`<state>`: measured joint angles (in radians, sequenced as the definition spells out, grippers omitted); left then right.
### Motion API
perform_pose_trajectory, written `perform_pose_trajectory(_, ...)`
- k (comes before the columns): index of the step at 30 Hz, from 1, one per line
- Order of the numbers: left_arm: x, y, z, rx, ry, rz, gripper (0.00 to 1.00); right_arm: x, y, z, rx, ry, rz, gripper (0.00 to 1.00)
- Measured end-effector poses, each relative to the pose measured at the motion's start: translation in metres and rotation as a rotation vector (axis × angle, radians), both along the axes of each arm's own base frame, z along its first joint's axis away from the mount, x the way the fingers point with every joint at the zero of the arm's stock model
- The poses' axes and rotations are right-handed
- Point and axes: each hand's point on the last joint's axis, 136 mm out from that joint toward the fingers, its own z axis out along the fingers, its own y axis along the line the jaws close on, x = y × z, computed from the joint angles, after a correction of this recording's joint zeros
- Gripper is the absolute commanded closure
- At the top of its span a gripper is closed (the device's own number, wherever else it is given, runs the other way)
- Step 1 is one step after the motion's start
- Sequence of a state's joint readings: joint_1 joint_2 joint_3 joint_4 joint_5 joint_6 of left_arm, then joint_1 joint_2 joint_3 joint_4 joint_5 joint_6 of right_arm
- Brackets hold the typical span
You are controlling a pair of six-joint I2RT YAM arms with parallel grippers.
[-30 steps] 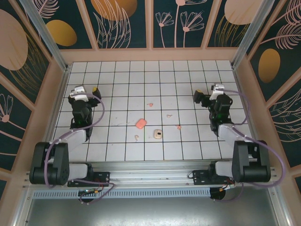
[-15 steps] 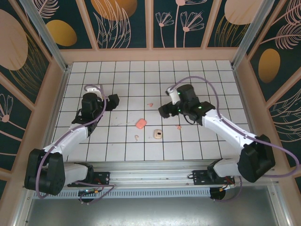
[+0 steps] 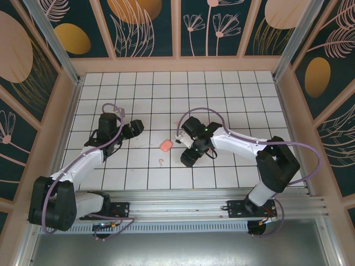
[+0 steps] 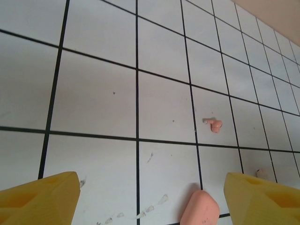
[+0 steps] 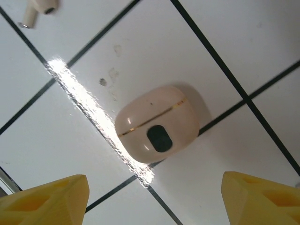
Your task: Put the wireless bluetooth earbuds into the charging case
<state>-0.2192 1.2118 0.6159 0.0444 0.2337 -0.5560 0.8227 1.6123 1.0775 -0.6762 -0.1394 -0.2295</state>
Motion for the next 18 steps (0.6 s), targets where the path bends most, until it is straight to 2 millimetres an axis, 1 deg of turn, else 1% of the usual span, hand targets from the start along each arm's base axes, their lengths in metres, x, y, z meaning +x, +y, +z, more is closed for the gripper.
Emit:
perform_pose_trajectory(3, -0.001, 0.0, -0.002, -0.004, 0.012, 0.002, 0.19, 0.003, 0.006, 0.006, 0.002, -0.033, 0.047, 0.24)
perform_pose_trajectory(5, -0.002, 0.0, -0.002, -0.007, 0.014, 0.004, 0.19, 0.005, 0.009, 0.006, -0.003, -0.046, 0.07, 0.23)
perform_pose_trajectory(8, -0.002, 0.0, -0.003, -0.008, 0.019, 0.006, 0.19, 0.007, 0.009, 0.001, -0.028, -0.054, 0.096, 0.24)
perform_pose_trajectory(18, -0.003, 0.0, -0.008, -0.004, 0.039, 0.006, 0.19, 0.005, 0.009, -0.022, -0.094, -0.038, 0.169, 0.24)
